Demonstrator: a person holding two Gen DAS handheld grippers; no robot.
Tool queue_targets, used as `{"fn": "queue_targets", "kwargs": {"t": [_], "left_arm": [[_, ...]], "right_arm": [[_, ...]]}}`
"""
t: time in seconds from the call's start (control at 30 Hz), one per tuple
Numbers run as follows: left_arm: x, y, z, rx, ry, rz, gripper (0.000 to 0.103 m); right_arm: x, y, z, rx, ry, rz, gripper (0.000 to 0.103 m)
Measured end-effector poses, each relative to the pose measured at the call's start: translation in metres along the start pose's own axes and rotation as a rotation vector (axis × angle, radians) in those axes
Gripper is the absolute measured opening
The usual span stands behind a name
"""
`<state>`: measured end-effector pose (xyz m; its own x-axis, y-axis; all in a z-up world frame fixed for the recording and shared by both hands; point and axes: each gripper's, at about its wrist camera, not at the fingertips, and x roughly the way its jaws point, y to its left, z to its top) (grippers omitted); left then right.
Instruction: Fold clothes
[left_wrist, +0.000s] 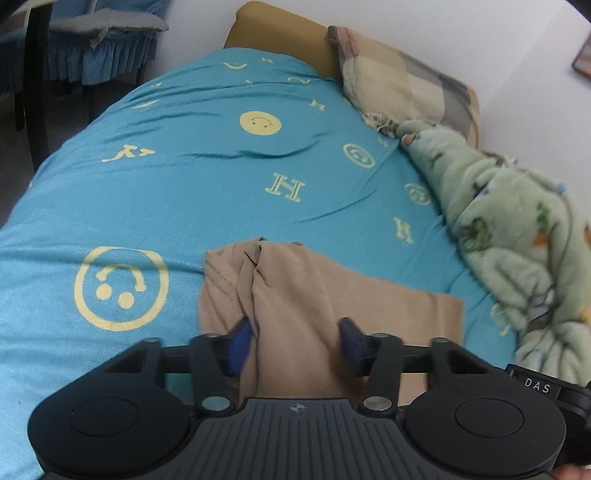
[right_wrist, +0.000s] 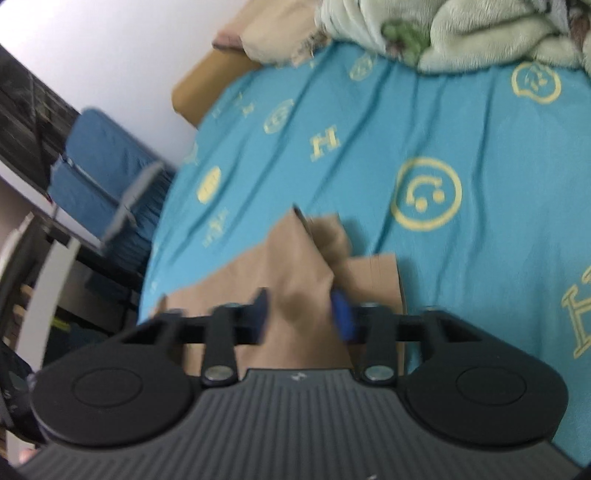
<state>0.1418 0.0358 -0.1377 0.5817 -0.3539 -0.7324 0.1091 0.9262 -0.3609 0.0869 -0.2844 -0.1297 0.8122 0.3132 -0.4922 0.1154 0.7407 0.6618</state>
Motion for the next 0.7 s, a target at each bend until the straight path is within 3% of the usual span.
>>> {"fn": "queue_targets", "kwargs": {"t": [0.03, 0.07, 0.23, 0.33, 0.5, 0.57, 0.6, 0.67, 0.7], "left_arm": [[-0.001, -0.002, -0.001, 0.015, -0.015, 0.007, 0.021], [-0.004, -0.004, -0.002, 0.029, -0.035, 0.011, 0.016], [-0.026, -0.015, 0.004, 0.065, -0.187, 0.004, 0.014], [-0.015, -0.017, 0.008, 0.079, -0.183, 0.017, 0.014], [-0.001, -0.012, 0.005, 0.081, -0.101, 0.061, 0.026], [-0.01, -0.012, 0.006, 0.085, -0.125, 0.069, 0.048], [-0.017, -0.015, 0.006, 0.099, -0.151, 0.064, 0.053], [-0.029, -0.021, 0.005, 0.133, -0.197, 0.057, 0.062], [-0.031, -0.026, 0.005, 0.161, -0.211, 0.056, 0.063]], "right_arm": [[0.001, 0.002, -0.001, -0.022, 0.001, -0.014, 0.008], [0.002, 0.004, -0.002, -0.044, 0.001, -0.028, 0.007], [0.003, 0.017, -0.005, -0.164, -0.038, -0.071, 0.006], [0.011, 0.021, -0.002, -0.219, -0.055, -0.105, 0.006], [0.024, 0.013, -0.001, -0.179, 0.002, -0.153, 0.009], [0.02, 0.016, 0.002, -0.178, -0.006, -0.149, 0.011], [0.017, 0.018, 0.002, -0.193, -0.021, -0.146, 0.015], [0.01, 0.025, 0.0, -0.236, -0.068, -0.131, 0.042], [0.007, 0.028, -0.001, -0.257, -0.093, -0.123, 0.067]]}}
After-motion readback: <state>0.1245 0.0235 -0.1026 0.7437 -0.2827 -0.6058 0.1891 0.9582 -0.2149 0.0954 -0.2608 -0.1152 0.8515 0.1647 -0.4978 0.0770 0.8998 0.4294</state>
